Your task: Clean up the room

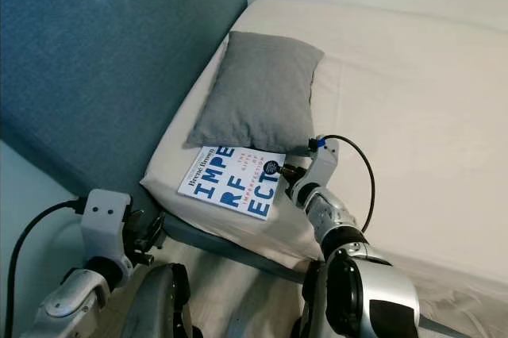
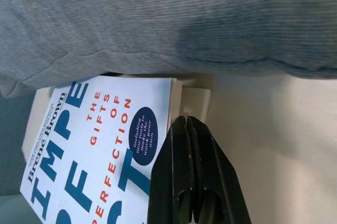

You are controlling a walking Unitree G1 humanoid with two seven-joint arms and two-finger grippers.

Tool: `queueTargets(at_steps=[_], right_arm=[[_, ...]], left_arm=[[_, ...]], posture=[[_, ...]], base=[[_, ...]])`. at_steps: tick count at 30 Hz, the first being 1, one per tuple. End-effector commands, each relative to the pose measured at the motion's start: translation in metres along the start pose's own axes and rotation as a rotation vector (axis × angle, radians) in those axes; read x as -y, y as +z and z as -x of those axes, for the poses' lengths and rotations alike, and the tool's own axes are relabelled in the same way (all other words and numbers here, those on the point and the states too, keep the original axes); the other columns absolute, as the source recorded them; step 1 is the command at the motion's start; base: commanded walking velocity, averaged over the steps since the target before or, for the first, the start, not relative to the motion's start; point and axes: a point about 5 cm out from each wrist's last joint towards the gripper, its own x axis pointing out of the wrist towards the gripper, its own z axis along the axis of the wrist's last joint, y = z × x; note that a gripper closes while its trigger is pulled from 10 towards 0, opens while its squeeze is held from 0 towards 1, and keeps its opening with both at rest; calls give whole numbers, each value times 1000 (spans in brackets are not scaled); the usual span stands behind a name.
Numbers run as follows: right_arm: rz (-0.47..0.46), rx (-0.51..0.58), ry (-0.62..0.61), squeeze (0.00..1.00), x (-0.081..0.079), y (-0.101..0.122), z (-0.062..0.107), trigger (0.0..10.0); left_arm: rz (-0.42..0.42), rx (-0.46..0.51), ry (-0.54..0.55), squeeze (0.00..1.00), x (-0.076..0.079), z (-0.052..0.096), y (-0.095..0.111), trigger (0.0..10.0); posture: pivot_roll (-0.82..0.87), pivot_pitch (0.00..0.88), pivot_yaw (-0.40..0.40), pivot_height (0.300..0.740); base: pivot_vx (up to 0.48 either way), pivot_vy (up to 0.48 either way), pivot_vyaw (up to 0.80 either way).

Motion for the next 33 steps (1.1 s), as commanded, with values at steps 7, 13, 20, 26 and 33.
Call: queueTargets(at_steps=[7,13,20,26,33], right_arm=[[-56,71,-116,0,13,0,4,10000],[-90,127,-160,0,19,2,7,10000],[30,167,-93,0,11,-4,8,10000],[189,167,92,0,-6,-12,14,10000],[475,-95,454,0,-26,-69,58,10000]], left_arm=[[39,-6,-30,0,9,-4,-3,10000],[50,-16,-36,0,15,-8,-11,10000],[13,-73,-136,0,13,-14,-29,10000],[-167,-86,-311,0,25,-22,-43,10000],[-340,-70,-374,0,28,-57,-44,10000]], posture=[[214,365,-25,545],[164,332,-28,545],[90,264,-45,545],[70,259,-47,545],[40,277,-25,545]], base=[[0,0,0],[0,0,0],[0,0,0],[0,0,0],[0,0,0]])
